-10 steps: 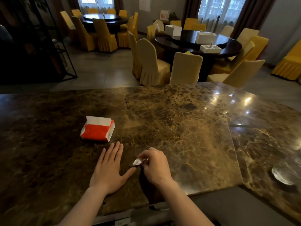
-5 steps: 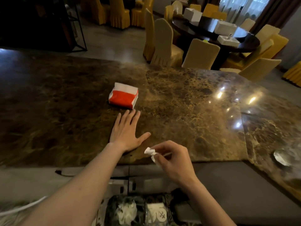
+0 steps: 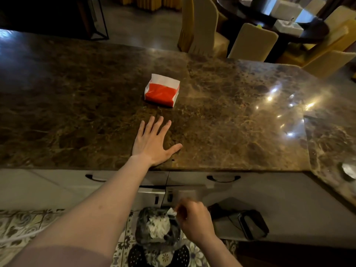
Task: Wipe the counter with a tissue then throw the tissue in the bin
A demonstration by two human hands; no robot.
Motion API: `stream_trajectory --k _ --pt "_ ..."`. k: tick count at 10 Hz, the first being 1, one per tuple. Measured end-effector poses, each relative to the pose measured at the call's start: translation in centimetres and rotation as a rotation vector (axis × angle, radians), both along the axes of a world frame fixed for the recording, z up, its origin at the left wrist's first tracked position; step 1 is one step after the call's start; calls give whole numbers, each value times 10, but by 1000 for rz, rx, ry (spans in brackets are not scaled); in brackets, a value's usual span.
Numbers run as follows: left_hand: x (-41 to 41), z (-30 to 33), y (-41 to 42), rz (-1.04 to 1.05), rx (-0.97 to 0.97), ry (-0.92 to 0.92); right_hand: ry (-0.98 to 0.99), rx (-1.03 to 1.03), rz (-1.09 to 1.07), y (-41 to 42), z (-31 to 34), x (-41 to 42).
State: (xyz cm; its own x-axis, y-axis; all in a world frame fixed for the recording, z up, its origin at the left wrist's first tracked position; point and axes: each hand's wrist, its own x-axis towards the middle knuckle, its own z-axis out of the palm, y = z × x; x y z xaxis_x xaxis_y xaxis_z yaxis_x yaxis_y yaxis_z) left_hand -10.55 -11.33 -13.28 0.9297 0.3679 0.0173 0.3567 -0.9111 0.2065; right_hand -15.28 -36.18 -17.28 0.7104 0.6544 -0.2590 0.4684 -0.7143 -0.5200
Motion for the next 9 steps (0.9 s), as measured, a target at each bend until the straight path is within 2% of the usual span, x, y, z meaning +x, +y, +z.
stream_trajectory --k 2,5,6,8,9 --pt "0 1 -1 0 12 10 5 -46 11 0 -16 -9" --pt "0 0 1 7 8 8 141 -140 61 5 -33 -14" --pt "0 1 1 5 11 19 84 -93 46 5 -23 -5" --pt "2 4 0 6 14 29 -231 93 29 21 35 30" --pt "-1 4 -2 14 -1 38 -348 302 17 33 70 52"
